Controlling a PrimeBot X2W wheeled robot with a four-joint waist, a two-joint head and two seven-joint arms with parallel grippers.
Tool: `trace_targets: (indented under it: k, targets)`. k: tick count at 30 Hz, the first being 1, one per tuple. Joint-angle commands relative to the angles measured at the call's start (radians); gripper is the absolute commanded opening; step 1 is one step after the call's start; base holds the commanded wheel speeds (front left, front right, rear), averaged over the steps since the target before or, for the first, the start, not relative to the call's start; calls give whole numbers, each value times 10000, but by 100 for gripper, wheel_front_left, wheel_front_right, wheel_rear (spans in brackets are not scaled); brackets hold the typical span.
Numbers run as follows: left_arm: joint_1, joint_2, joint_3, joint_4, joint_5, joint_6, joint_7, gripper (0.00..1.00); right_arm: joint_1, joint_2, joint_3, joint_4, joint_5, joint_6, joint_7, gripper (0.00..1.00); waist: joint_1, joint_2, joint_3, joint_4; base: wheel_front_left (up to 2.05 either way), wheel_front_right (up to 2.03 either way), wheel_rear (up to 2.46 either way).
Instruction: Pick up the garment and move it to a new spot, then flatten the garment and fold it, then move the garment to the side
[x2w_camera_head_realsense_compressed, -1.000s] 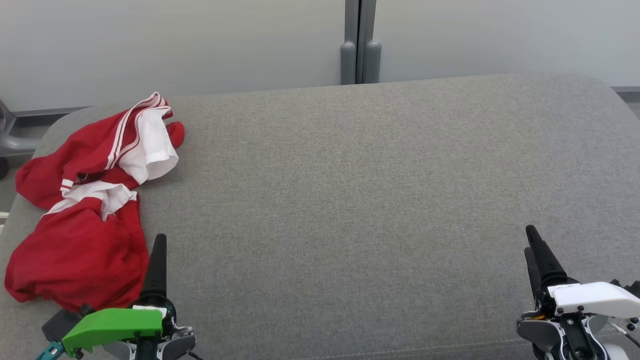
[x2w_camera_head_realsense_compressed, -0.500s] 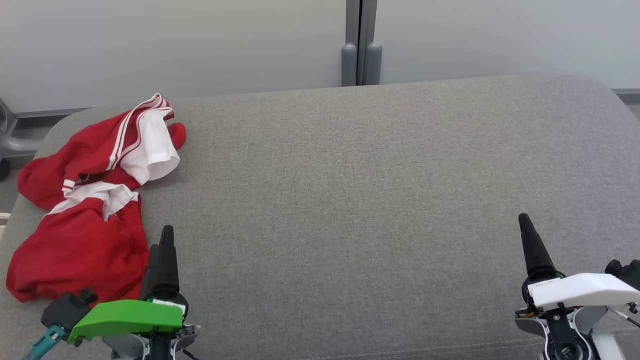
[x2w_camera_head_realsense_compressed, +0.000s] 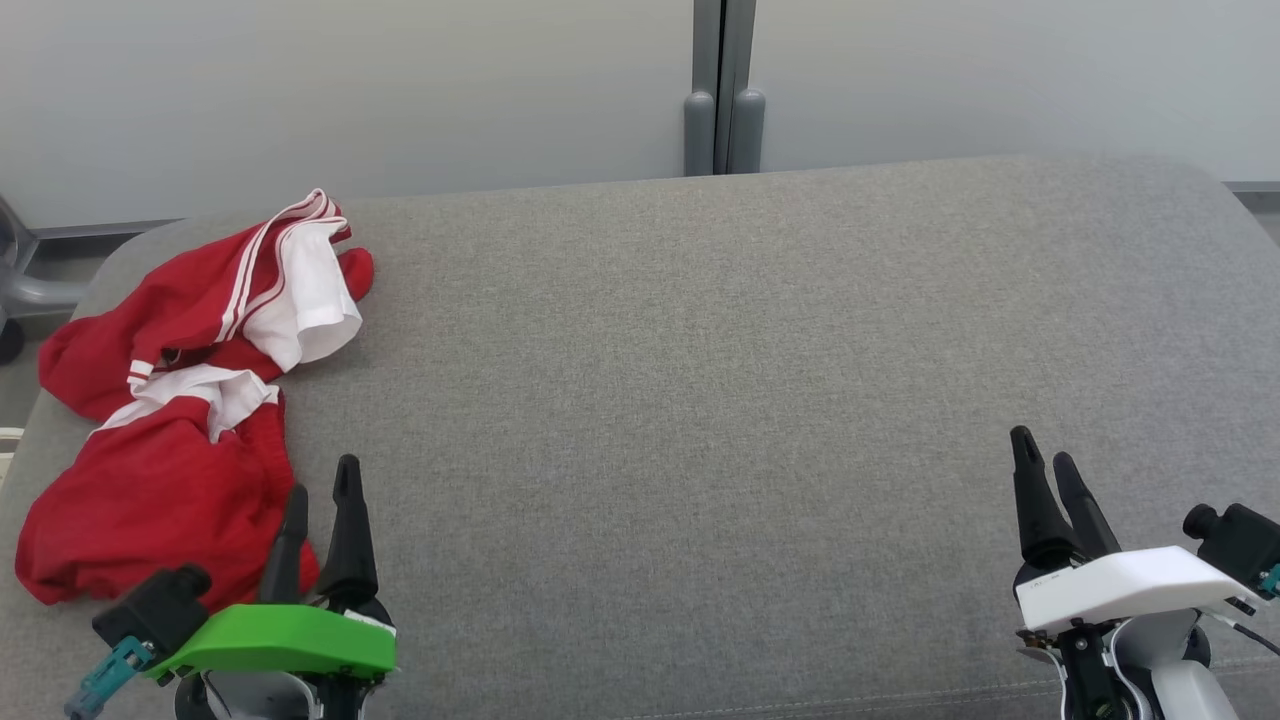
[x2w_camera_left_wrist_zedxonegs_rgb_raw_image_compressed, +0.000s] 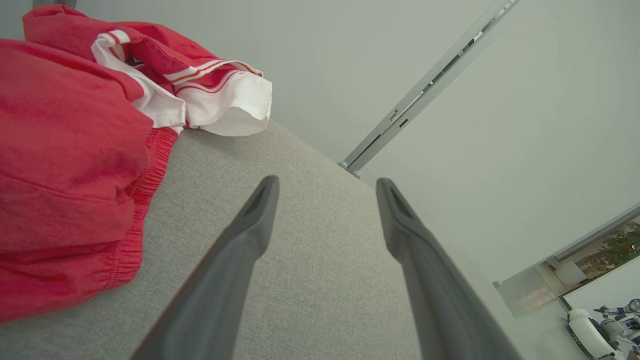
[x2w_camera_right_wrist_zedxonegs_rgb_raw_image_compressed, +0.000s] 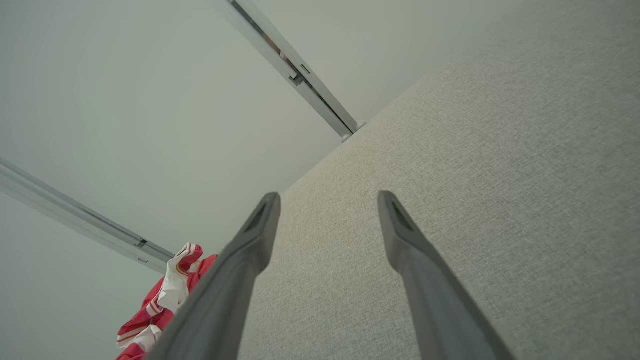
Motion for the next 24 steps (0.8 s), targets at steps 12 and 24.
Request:
trace_targets:
  k: [12,24]
  targets:
    - [161,284,-137,140,1816,186,-365,100,-1,-73,348,-81,-1838,4,-511,100,0,0,-33,22,0,0,0]
    - [341,336,-194,218,3048,324,-634,100,-15,-83,628,57,-3412,4,-885,100,0,0,-71,18,0,0,0]
